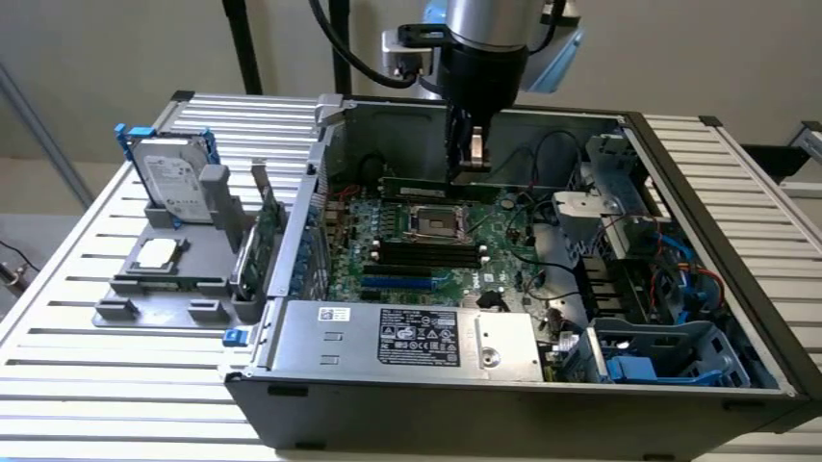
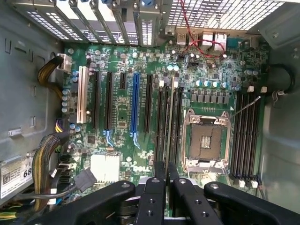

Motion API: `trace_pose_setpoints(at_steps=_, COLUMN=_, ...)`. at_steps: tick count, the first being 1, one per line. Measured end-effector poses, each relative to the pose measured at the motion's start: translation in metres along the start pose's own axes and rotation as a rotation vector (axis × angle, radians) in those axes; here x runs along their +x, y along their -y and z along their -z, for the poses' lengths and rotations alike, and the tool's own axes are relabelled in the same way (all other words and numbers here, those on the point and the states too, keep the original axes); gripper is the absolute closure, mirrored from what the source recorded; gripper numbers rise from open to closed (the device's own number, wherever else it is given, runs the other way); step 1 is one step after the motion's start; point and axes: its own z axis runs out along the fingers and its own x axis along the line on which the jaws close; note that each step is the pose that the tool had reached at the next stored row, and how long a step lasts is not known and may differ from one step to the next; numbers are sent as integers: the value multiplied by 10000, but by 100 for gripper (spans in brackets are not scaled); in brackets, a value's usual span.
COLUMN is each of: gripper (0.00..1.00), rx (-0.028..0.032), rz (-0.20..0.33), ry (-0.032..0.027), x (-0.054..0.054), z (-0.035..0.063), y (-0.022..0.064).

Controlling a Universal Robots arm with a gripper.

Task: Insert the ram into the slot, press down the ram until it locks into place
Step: 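Insert the ram into the slot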

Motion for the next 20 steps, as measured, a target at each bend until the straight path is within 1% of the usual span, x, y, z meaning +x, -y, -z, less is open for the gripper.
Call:
trace_pose_setpoints(at_steps=6, gripper=87, rx=4, rz=-31, ry=2, x=1, z=-110, y=3)
trace_pose_setpoints(at_steps=11, gripper=87, rx=31, rz=-36, ry=8, x=2, z=-201, y=6)
trace_pose_setpoints(at_steps=13, gripper=87, rx=54, rz=-39, ry=14, x=3, z=-236, y=7)
trace_pose_setpoints(at_steps=20, gripper=87, rx=176, rz=-36, ry=23, x=5, z=-361, y=7)
